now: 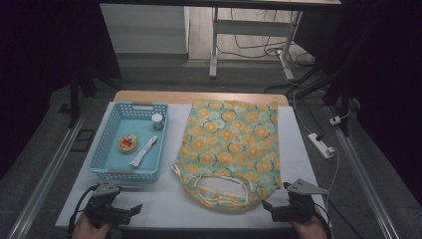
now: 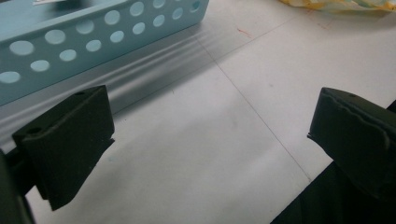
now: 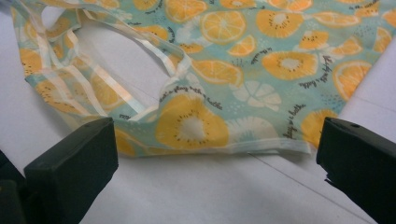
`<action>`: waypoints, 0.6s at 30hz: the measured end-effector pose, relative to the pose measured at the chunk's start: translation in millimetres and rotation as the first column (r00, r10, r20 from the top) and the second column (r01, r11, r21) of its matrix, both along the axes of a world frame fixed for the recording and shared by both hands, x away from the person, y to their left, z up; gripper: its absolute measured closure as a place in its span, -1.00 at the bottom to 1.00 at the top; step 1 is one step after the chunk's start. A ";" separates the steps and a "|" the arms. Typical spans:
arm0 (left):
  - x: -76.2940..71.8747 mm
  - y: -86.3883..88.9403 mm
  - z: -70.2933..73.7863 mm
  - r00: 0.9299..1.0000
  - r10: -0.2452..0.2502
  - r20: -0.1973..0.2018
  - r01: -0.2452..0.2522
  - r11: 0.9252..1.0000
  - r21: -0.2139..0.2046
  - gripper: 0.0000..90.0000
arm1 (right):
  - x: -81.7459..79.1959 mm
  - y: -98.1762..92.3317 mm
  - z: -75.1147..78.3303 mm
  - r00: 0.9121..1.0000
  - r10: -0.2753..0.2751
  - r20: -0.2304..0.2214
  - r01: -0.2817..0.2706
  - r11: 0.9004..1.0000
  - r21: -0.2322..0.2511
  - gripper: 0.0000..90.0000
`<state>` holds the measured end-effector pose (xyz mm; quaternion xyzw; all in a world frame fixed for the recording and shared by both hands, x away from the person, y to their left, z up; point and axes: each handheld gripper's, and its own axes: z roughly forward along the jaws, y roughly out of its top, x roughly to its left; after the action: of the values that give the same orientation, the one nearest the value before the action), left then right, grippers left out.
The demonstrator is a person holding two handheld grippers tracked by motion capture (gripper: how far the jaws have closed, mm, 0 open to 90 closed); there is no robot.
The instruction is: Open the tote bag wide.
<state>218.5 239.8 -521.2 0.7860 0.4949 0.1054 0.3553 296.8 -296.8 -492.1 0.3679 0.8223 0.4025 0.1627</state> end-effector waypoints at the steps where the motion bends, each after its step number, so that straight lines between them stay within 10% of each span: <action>1: 0.0 0.2 0.0 1.000 0.001 0.000 -0.001 1.000 -0.002 -0.99 | 0.0 0.0 0.0 1.000 0.000 0.000 0.000 1.000 0.000 -1.00; 18: 1.0 3.4 -0.3 1.000 -0.015 -0.009 0.014 0.999 -0.034 -0.99 | 2.7 16.7 1.1 0.996 0.087 0.001 -0.087 0.996 -0.005 -1.00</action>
<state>219.5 243.2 -521.6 0.7839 0.4925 0.0905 0.3669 299.5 -280.1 -491.1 0.3309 0.8385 0.4075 0.1464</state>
